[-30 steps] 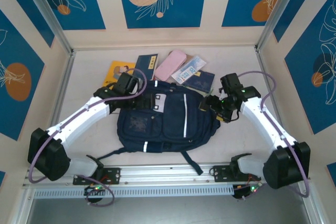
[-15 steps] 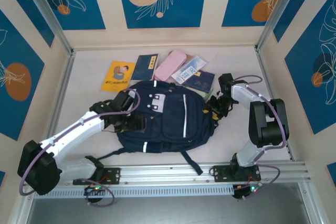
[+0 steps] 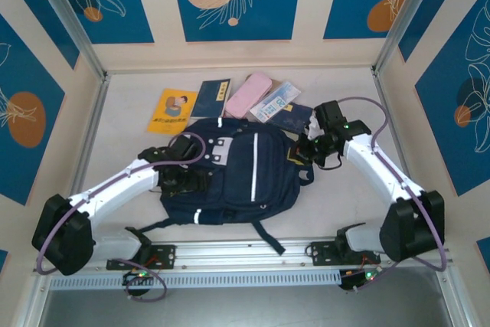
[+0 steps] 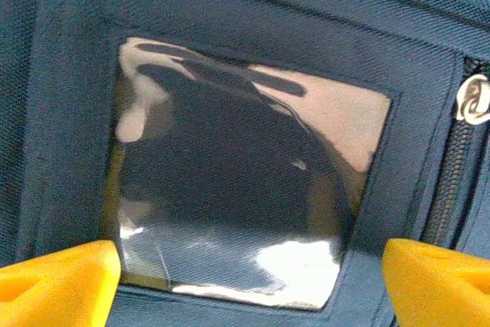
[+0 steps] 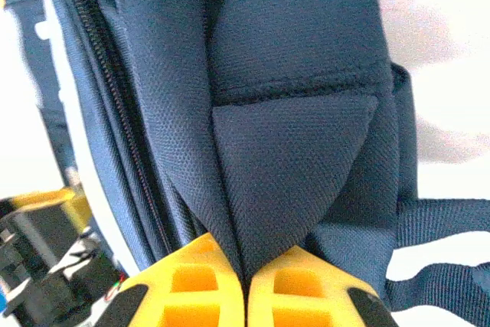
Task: Pack books, pencil case, and school supplies into a backpack
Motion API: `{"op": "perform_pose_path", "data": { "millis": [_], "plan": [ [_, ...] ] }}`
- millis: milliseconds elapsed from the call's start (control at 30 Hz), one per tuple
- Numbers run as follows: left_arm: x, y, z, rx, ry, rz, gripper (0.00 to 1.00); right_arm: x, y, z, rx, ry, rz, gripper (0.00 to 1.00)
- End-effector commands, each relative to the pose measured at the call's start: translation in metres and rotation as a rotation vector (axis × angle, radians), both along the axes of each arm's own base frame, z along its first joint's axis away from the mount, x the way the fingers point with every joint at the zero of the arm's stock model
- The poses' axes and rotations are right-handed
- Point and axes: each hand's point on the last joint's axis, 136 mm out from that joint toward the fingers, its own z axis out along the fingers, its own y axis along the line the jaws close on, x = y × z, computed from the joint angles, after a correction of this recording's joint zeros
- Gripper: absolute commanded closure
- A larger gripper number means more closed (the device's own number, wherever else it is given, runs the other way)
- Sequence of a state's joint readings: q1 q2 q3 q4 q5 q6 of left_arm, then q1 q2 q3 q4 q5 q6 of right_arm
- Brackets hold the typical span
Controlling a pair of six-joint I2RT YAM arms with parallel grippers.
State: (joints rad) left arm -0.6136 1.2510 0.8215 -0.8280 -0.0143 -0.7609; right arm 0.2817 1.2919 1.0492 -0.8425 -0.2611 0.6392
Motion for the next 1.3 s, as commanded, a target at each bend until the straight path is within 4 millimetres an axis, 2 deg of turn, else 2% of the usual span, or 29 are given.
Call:
{"op": "perform_pose_path", "data": {
  "millis": [0, 133, 233, 333, 467, 567, 700, 800, 900, 1000, 1167, 1267],
  "plan": [
    [-0.004, 0.010, -0.004, 0.030, -0.001, 0.047, 0.12, -0.003, 0.033, 0.084, 0.202, -0.128, 0.067, 1.00],
    [0.013, -0.001, 0.005, 0.032, -0.037, -0.018, 0.10, -0.009, 0.048, 0.129, 0.321, -0.145, 0.084, 1.00],
    [0.036, -0.006, 0.028, 0.067, -0.111, -0.080, 0.09, -0.023, 0.066, 0.160, 0.404, -0.129, 0.137, 1.00],
    [0.059, -0.011, 0.054, 0.095, -0.192, -0.123, 0.09, -0.033, 0.077, 0.178, 0.440, -0.117, 0.167, 1.00],
    [0.074, -0.013, 0.107, 0.090, -0.271, -0.099, 0.08, -0.027, 0.073, 0.190, 0.427, -0.089, 0.065, 1.00],
    [0.078, -0.022, 0.159, 0.000, -0.359, -0.084, 0.06, -0.018, 0.071, 0.198, 0.427, -0.078, -0.046, 1.00],
    [0.072, -0.049, 0.215, -0.173, -0.446, -0.162, 0.00, -0.007, 0.082, 0.200, 0.454, -0.020, -0.147, 1.00],
    [0.061, -0.078, 0.240, -0.279, -0.462, -0.284, 0.00, 0.004, 0.085, 0.197, 0.445, 0.039, -0.224, 1.00],
    [0.043, -0.110, 0.253, -0.347, -0.437, -0.430, 0.00, 0.014, 0.088, 0.199, 0.471, 0.066, -0.285, 1.00],
    [0.024, -0.134, 0.265, -0.409, -0.431, -0.546, 0.01, 0.021, 0.089, 0.203, 0.482, 0.077, -0.314, 1.00],
    [0.002, -0.155, 0.280, -0.451, -0.410, -0.682, 0.02, 0.026, 0.093, 0.205, 0.476, 0.104, -0.327, 1.00],
    [0.000, -0.162, 0.269, -0.347, -0.386, -0.747, 0.02, 0.029, 0.095, 0.209, 0.490, 0.106, -0.343, 1.00]
  ]
}}
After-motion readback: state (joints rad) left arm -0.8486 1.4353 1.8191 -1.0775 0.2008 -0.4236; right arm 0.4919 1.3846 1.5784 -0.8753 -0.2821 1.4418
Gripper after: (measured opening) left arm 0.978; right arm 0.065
